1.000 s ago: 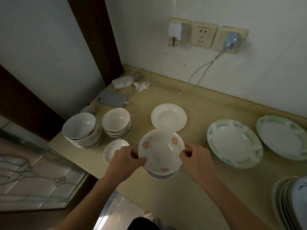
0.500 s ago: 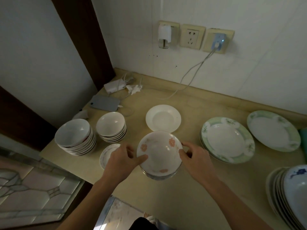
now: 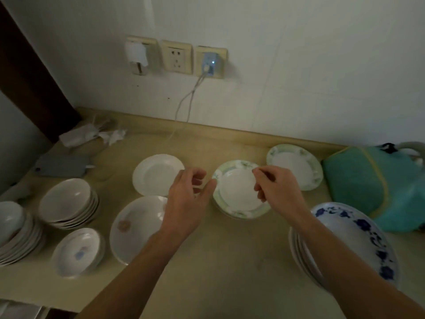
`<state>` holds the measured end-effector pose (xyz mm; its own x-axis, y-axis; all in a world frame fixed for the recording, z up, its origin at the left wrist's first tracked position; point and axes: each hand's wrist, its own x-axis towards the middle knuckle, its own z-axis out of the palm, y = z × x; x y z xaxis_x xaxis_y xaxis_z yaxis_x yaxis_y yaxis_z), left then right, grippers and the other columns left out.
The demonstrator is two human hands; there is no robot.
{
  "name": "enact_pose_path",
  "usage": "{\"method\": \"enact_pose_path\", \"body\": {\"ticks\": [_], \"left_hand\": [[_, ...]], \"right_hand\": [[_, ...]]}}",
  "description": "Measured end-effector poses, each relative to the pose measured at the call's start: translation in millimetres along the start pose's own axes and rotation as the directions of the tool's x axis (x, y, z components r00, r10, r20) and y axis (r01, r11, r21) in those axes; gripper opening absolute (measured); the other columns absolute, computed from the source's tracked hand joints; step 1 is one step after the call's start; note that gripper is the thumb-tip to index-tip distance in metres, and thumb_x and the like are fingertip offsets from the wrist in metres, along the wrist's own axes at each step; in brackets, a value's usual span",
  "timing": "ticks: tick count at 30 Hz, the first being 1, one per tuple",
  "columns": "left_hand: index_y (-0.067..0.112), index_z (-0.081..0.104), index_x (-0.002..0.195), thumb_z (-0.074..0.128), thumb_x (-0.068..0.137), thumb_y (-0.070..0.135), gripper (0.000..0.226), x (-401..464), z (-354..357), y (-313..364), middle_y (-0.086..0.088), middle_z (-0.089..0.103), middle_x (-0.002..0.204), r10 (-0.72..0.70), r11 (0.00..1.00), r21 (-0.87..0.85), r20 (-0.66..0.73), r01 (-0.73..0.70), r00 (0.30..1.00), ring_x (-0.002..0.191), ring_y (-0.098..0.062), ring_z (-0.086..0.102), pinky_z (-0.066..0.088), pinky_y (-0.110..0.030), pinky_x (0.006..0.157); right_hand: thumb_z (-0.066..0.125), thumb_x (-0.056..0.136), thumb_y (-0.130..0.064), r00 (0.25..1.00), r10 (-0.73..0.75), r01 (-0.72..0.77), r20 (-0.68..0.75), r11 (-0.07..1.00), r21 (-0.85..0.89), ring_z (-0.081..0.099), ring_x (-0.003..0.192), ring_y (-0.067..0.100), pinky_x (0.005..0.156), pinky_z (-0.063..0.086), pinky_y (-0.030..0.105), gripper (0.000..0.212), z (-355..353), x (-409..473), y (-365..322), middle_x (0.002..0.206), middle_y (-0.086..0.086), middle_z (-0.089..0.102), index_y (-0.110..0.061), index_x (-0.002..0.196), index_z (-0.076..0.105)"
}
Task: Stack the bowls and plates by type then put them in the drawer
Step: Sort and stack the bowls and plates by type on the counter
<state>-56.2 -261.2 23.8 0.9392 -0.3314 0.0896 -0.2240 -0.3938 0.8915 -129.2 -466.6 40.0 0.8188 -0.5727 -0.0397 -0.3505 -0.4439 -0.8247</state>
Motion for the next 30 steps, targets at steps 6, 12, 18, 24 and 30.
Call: {"method": "enact_pose_path", "body": {"ticks": [6, 12, 18, 24, 30], "left_hand": [[0.021, 0.046, 0.142, 0.061, 0.097, 0.033, 0.049, 5.2, 82.9, -7.7, -0.005, 0.046, 0.142, -0.182, 0.978, 0.128, 0.110, 0.168, 0.977, 0.117, -0.020, 0.054, 0.042, -0.020, 0.089], [0.008, 0.024, 0.155, 0.066, 0.094, 0.020, 0.075, 6.0, 124.2, -29.4, -0.023, 0.030, 0.152, -0.374, 0.916, 0.169, 0.033, 0.364, 0.927, 0.137, -0.043, 0.034, 0.035, -0.049, 0.111], [0.007, 0.016, 0.158, 0.063, 0.097, 0.016, 0.078, 10.0, 143.4, -41.4, -0.023, 0.032, 0.155, -0.453, 0.890, 0.062, 0.000, 0.452, 0.892, 0.141, -0.039, 0.035, 0.033, -0.046, 0.114], [0.011, 0.038, 0.152, 0.051, 0.097, 0.006, 0.056, 15.4, 147.3, -50.1, -0.013, 0.051, 0.147, -0.456, 0.889, 0.003, -0.061, 0.457, 0.888, 0.134, -0.032, 0.049, 0.039, -0.046, 0.114], [0.017, 0.054, 0.141, 0.042, 0.098, 0.005, 0.046, 15.2, 142.9, -54.1, -0.008, 0.064, 0.131, -0.478, 0.878, -0.022, -0.070, 0.478, 0.876, 0.121, -0.029, 0.060, 0.050, -0.050, 0.103]], "right_hand": [[0.062, 0.097, -0.018, 0.978, 0.115, -0.109, -0.172, 0.993, 0.047, 0.063, 0.052, 0.012, 0.053, 0.056, 0.030, 0.021, -91.6, 46.0, 56.1, 0.063, 0.002, 0.071, -0.019, 0.081, 0.075], [0.060, 0.096, -0.016, 0.953, 0.268, -0.282, -0.139, 0.954, -0.099, 0.069, 0.069, 0.022, 0.065, 0.062, 0.039, 0.019, -146.3, 95.7, 128.4, 0.080, 0.009, 0.073, -0.004, 0.100, 0.075], [0.063, 0.099, -0.018, 0.828, 0.557, -0.554, 0.067, 0.830, -0.062, 0.068, 0.072, 0.030, 0.051, 0.056, 0.032, 0.033, -149.4, 119.0, 178.2, 0.101, 0.023, 0.064, 0.008, 0.119, 0.058], [0.056, 0.102, -0.016, 0.754, 0.639, -0.646, 0.151, 0.763, -0.003, 0.066, 0.070, 0.028, 0.053, 0.052, 0.032, 0.028, -137.0, 133.6, 201.2, 0.097, 0.024, 0.069, 0.008, 0.117, 0.058], [0.052, 0.098, 0.007, 0.727, 0.656, -0.684, 0.202, 0.718, 0.131, 0.068, 0.075, 0.029, 0.072, 0.059, 0.040, 0.027, -127.9, 141.1, 209.9, 0.088, 0.021, 0.070, 0.009, 0.123, 0.058]]}}
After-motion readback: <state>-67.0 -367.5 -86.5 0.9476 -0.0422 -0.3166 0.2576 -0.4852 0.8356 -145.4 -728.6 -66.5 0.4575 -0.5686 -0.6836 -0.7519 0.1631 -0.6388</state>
